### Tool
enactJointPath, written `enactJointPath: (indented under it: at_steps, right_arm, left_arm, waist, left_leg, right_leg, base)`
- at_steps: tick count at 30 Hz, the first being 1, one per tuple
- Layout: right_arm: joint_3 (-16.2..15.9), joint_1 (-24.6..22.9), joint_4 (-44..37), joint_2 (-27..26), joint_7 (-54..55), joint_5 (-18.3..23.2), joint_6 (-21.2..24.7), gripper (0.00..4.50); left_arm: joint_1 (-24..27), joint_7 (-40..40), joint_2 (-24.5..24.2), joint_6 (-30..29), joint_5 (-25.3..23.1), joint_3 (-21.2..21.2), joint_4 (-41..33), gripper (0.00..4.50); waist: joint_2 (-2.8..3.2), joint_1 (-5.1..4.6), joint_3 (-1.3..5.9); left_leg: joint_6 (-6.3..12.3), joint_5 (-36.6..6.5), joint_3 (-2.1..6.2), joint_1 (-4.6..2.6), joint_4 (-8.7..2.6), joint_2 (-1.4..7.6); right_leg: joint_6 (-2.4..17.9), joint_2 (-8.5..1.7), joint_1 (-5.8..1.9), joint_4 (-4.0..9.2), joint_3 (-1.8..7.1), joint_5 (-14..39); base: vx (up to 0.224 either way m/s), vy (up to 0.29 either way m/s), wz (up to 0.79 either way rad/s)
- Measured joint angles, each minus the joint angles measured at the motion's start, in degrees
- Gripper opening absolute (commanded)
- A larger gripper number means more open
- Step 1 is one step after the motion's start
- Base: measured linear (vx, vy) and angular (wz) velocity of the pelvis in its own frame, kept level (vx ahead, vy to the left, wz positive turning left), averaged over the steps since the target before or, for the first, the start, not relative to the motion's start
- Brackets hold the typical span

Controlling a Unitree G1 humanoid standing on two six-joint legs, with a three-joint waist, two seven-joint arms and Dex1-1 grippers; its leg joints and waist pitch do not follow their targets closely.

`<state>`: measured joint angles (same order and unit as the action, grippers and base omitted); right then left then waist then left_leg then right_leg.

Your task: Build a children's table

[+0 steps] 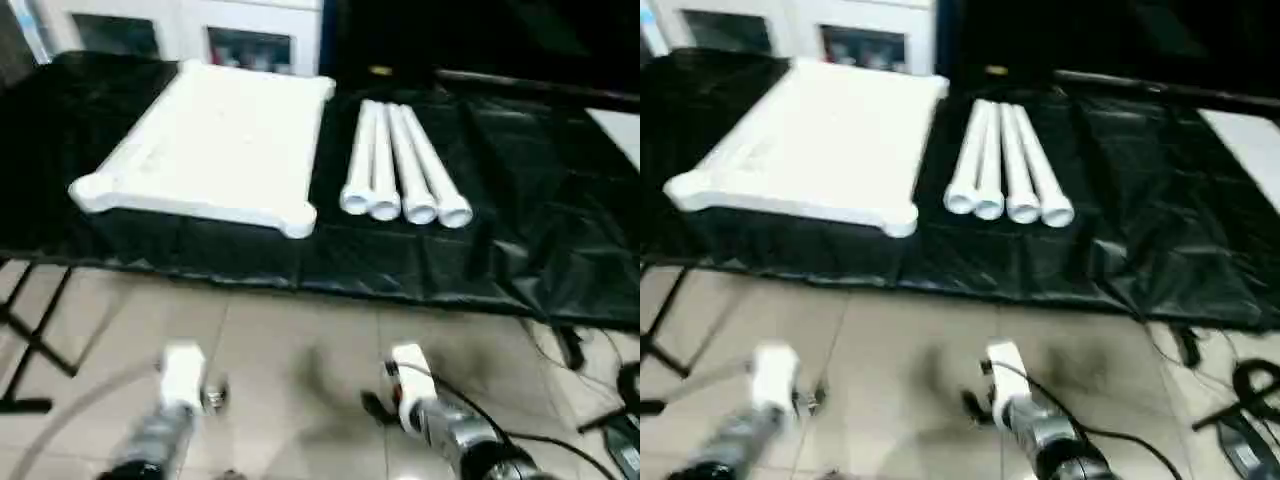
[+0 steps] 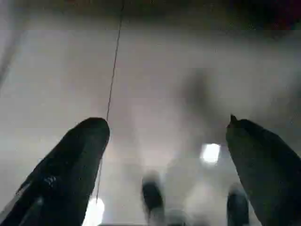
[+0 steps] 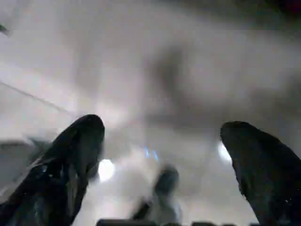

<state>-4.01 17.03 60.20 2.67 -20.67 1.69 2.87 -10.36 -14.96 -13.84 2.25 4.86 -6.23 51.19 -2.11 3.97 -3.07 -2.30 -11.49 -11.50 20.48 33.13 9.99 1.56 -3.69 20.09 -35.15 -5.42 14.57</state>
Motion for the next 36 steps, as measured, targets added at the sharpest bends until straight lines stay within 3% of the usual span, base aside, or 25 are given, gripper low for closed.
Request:
enactJointPath:
  at_steps: [2,5,8,13,16,21,26,29,31,34,36]
  right_arm:
    - [-0.69,-2.61,-6.44,1.76,-2.32,0.52,0.41,4.5]
    - [-2.66,-9.61,-24.4,5.26,-8.68,3.79,2.7,4.5]
    - [-4.3,-14.03,-37.26,7.86,-12.46,6.11,4.34,4.5]
    - [-4.7,-18.49,-55.15,10.57,-17.03,12.52,8.89,4.5]
    - [-3.85,-18.18,-64.05,9.12,-15.17,14.72,10.83,4.5]
    - [1.31,-8.57,-69.07,3.31,-3.21,13.17,10.54,4.5]
    - [6.38,-0.02,-63.56,3.31,3.81,13.52,14.99,4.5]
    - [6.46,1.62,-60.53,3.83,5.81,12.98,15.23,4.5]
    - [6.46,3.61,-58.98,4.08,6.83,11.6,15.76,4.5]
    - [6.16,6.46,-56.39,3.94,7.64,9.56,15.66,4.5]
    - [5.74,6.84,-56.19,3.54,7.29,9.55,15.63,4.5]
  left_arm:
    - [2.14,-2.82,-1.9,1.19,0.84,-0.69,-6.86,4.44]
    - [7.82,-6.04,-2.76,2.37,3.44,-1.75,-19.63,4.44]
    - [11.66,-6.03,-4.16,3.22,4.08,-1.88,-28.62,4.44]
    - [13.8,-3.36,-5.92,3.81,4.58,-4.28,-41.74,4.44]
    - [11.62,-0.64,-6.93,-0.9,5.23,-8.3,-51.85,4.44]
    - [3.08,3.48,-8.11,-10.86,4.76,-9.42,-58.35,4.44]
    - [-4.47,7.68,-5.81,-13.95,3.92,-7.11,-54.46,4.44]
    - [-8.41,10.52,-3.83,-13.18,-0.39,-4.57,-50.78,4.44]
    - [-11.95,11.92,-3.77,-14.67,-2.22,-3.93,-48.67,4.44]
    - [-17.98,8.78,-4.17,-15.11,-0.05,-3.61,-43.51,4.44]
    - [-18.37,7.73,-4.16,-15.07,0.31,-2.54,-43.42,4.44]
  waist:
    - [0.21,0.14,-0.13]
    - [0.36,0.34,-0.2]
    - [0.44,0.35,-0.26]
    - [0.7,1.06,-0.49]
    - [0.73,1.21,-0.46]
    - [0.7,1.16,-0.46]
    - [0.42,1.3,-0.37]
    - [0.34,1.16,-0.38]
    - [0.31,0.98,-0.36]
    - [0.03,0.77,-0.33]
    - [-0.1,0.64,-0.28]
  left_leg:
    - [0.07,0.0,-0.03,0.04,0.05,-0.01]
    - [0.27,0.05,-0.03,0.03,0.04,0.02]
    - [0.07,-0.05,0.01,-0.07,0.05,0.18]
    - [-0.04,0.01,0.06,-0.2,0.02,0.2]
    - [-0.14,0.07,0.08,-0.25,0.02,0.21]
    - [-0.37,0.24,0.08,-0.23,0.03,0.17]
    - [-0.41,0.27,0.1,-0.12,0.04,0.12]
    - [-0.32,0.32,0.11,0.03,0.05,0.12]
    - [-0.14,0.5,0.13,0.55,0.34,0.13]
    - [-0.14,0.52,0.15,0.81,0.63,0.19]
    - [-0.13,0.52,0.14,0.79,0.63,0.19]
  right_leg:
    - [0.0,0.01,0.03,-0.03,0.0,0.0]
    - [-0.01,0.04,0.02,0.02,0.01,0.0]
    - [-0.01,0.22,-0.04,0.03,0.01,0.0]
    - [-0.03,0.28,-0.14,-0.04,0.02,-0.02]
    - [-0.03,0.29,-0.16,-0.09,0.03,-0.02]
    - [-0.05,0.29,-0.06,-0.19,0.1,-0.16]
    - [-0.08,0.3,-0.02,-0.19,0.11,-0.17]
    - [-0.12,0.3,0.13,-0.24,0.11,-0.2]
    - [-0.16,0.3,0.75,-0.69,0.17,-0.22]
    - [-0.19,0.32,1.19,-1.21,0.23,-0.24]
    - [-0.05,0.32,1.19,-1.22,0.28,-0.15]
  base:
    - [0.0,0.0,0.0]
    - [0.0,0.0,0.0]
    - [0.0,0.0,0.0]
    - [0.0,0.0,0.0]
    - [0.0,0.0,0.0]
    - [0.0,0.0,0.0]
    - [0.0,0.0,0.0]
    - [0.0,0.0,0.0]
    - [0.0,0.0,0.0]
    - [0.0,0.0,0.0]
    - [0.0,0.0,0.0]
